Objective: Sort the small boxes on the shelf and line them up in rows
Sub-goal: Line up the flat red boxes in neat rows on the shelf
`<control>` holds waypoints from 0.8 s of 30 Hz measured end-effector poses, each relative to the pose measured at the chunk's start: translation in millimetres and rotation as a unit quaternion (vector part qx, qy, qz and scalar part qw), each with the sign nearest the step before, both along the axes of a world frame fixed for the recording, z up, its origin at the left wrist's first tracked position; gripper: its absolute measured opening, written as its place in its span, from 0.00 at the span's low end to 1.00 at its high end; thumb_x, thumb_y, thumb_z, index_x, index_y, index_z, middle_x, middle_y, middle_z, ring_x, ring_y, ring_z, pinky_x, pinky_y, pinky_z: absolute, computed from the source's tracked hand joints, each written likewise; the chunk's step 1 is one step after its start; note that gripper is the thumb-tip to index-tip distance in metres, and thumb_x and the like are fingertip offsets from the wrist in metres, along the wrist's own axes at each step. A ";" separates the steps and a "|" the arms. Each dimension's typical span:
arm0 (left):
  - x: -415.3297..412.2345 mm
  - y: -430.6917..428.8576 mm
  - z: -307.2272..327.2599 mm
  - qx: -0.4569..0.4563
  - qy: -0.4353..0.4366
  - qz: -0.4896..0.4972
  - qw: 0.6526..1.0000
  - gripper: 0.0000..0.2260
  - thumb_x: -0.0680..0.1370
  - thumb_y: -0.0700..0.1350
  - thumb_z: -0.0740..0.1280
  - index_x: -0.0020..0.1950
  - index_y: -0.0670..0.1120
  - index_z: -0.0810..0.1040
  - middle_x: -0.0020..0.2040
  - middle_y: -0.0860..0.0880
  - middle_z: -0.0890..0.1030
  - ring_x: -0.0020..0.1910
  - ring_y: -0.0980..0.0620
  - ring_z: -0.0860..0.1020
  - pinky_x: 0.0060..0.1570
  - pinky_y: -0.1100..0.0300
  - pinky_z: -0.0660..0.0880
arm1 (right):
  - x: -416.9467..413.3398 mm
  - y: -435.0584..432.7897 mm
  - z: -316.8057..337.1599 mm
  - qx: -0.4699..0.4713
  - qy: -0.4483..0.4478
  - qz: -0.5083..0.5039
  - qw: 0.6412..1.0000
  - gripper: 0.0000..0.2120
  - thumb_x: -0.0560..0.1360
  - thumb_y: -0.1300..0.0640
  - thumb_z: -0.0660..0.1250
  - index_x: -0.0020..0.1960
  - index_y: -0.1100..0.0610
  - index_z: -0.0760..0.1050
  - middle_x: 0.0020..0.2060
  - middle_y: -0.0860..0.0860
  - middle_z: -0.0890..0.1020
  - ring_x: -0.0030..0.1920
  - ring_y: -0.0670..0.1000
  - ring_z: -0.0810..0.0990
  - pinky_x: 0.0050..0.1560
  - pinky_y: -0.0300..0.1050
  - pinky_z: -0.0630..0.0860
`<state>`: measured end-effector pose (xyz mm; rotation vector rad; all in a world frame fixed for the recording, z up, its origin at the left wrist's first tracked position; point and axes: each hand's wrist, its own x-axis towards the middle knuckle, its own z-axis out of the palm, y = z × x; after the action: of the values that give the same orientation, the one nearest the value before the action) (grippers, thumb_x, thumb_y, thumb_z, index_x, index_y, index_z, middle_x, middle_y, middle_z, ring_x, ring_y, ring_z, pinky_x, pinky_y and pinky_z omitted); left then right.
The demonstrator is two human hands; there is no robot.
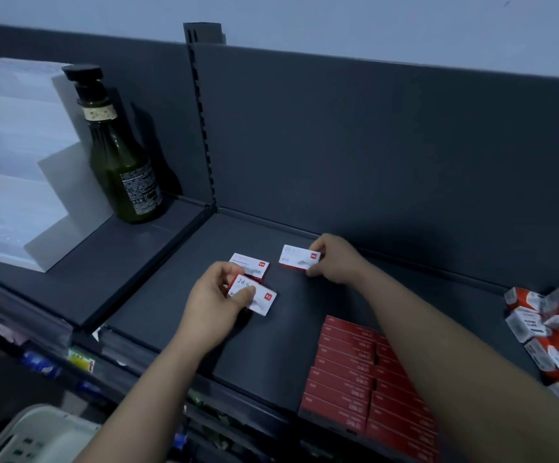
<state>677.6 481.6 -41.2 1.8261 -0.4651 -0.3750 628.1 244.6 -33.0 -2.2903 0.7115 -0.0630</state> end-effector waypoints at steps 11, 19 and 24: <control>-35.7 -80.2 8.4 -0.014 0.024 -0.179 0.983 0.09 0.76 0.38 0.69 0.48 0.53 0.78 0.42 0.48 0.79 0.39 0.51 0.77 0.45 0.59 0.73 | -156.1 -34.9 19.2 0.075 0.044 -0.039 0.995 0.17 0.70 0.66 0.71 0.53 0.48 0.76 0.48 0.47 0.81 0.47 0.45 0.80 0.48 0.38 0.75; -60.0 -85.2 -0.6 0.026 0.022 -0.266 0.963 0.07 0.78 0.37 0.64 0.48 0.49 0.79 0.45 0.51 0.83 0.39 0.59 0.80 0.39 0.69 0.74 | -204.4 20.3 14.5 0.149 -0.065 -0.101 0.982 0.10 0.80 0.55 0.60 0.51 0.48 0.80 0.46 0.43 0.84 0.46 0.40 0.82 0.48 0.36 0.75; -70.7 -82.3 -2.2 0.056 -0.029 -0.283 0.957 0.10 0.79 0.40 0.59 0.48 0.53 0.77 0.43 0.54 0.81 0.37 0.62 0.76 0.39 0.70 0.71 | -206.2 40.9 -5.1 0.119 -0.105 -0.142 0.977 0.10 0.81 0.53 0.57 0.53 0.46 0.77 0.50 0.44 0.81 0.49 0.43 0.80 0.53 0.43 0.76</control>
<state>606.9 399.3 -43.4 1.7915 -1.0313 -0.7495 421.9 285.5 -38.0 -1.9085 0.8786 -0.3299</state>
